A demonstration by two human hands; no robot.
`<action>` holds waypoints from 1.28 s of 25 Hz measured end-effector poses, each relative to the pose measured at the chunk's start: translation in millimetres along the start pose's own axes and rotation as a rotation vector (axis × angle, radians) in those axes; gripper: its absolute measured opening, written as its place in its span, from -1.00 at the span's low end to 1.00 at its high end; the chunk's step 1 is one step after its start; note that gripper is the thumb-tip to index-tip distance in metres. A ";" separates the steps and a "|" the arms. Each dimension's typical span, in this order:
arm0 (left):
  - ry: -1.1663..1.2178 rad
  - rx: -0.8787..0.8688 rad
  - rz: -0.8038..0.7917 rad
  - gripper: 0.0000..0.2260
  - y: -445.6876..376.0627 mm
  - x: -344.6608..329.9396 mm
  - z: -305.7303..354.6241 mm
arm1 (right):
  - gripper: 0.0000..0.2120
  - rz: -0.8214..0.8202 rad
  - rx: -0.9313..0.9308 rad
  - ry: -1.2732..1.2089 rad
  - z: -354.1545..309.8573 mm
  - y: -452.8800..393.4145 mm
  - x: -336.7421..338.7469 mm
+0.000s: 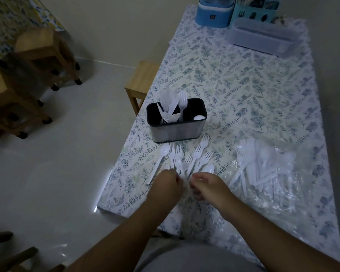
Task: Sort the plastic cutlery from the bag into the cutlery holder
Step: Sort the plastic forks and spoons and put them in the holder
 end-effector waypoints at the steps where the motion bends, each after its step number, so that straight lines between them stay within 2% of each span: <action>1: -0.029 0.004 0.017 -0.79 0.5 -3.8 -0.2 | -0.92 -0.012 -0.006 -0.003 -2.2 -0.8 -2.3; 5: -0.069 0.090 -0.011 -0.63 -5.2 -18.2 -3.0 | -0.83 0.001 -0.034 0.035 4.3 -2.6 -4.9; 7: -0.023 0.142 0.008 -0.59 -10.3 -19.2 -1.3 | -0.81 0.039 0.021 0.149 9.3 -0.7 -1.8; 11: 0.104 0.164 0.034 -0.77 -15.2 -8.7 -3.3 | -0.70 0.059 0.205 0.455 6.5 -3.4 -0.6; 14: 0.135 0.130 0.031 -0.87 -5.2 -3.8 -8.0 | -0.69 0.144 0.305 0.769 0.4 -16.5 -7.1; 21: 0.088 0.098 0.057 -0.86 11.1 5.1 -21.5 | -0.82 0.171 0.376 0.934 -15.4 -39.6 -23.1; 24: -0.041 0.050 0.025 -0.80 9.1 -2.3 -14.5 | -0.86 0.163 0.348 0.682 -19.9 -34.6 -13.0; 27: -0.188 0.006 -0.021 -0.76 4.4 -12.2 -5.5 | -0.95 0.171 0.216 0.367 -14.9 -20.4 7.8; 32: -0.110 0.059 -0.044 -0.82 2.9 -8.7 -2.9 | -0.93 0.181 -0.118 -0.161 10.1 -12.2 22.7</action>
Point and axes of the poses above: each hand's wrist, its own y-axis away from the middle knuckle, its own x-axis out of the back of the hand, z = x × y, the point moved 2 cm from there along -y, towards the middle knuckle, and after that the axes turned 1 degree about -x, right-handed, at the moved point
